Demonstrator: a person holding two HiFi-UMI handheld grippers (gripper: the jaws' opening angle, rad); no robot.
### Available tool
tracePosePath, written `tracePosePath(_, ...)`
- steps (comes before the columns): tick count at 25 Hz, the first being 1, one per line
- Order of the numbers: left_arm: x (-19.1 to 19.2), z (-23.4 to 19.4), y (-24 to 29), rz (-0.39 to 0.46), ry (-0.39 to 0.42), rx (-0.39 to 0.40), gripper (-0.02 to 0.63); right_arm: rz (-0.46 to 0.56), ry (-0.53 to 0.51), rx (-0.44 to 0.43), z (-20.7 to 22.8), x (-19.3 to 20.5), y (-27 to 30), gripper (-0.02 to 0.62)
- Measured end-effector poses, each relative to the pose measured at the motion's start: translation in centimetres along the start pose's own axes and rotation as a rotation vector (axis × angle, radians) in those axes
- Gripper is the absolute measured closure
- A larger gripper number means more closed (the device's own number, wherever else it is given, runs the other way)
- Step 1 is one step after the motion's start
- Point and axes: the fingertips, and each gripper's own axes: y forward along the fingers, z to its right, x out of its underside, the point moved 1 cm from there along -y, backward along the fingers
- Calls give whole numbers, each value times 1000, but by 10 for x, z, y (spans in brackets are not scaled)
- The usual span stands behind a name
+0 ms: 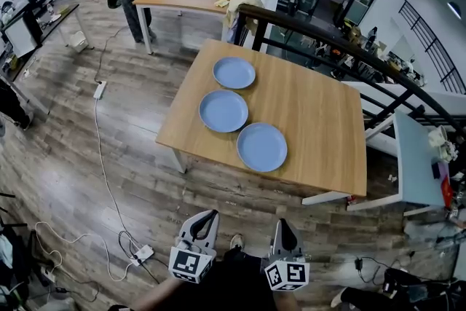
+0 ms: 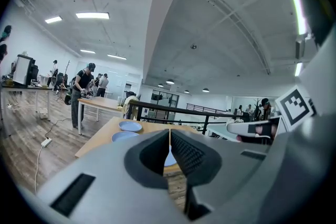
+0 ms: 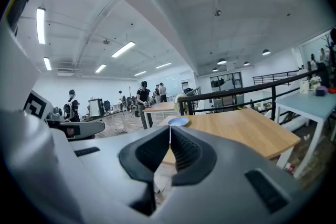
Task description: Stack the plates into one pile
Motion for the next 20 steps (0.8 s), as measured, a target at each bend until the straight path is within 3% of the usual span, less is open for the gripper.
tracePosePath(9, 6, -18, -11, -22, -21, 51, 578, 5, -6, 50, -24, 4, -4, 563)
tracePosePath(20, 9, -26, 12, -34, -31, 48, 578, -13, -11, 53, -11, 4, 18, 563)
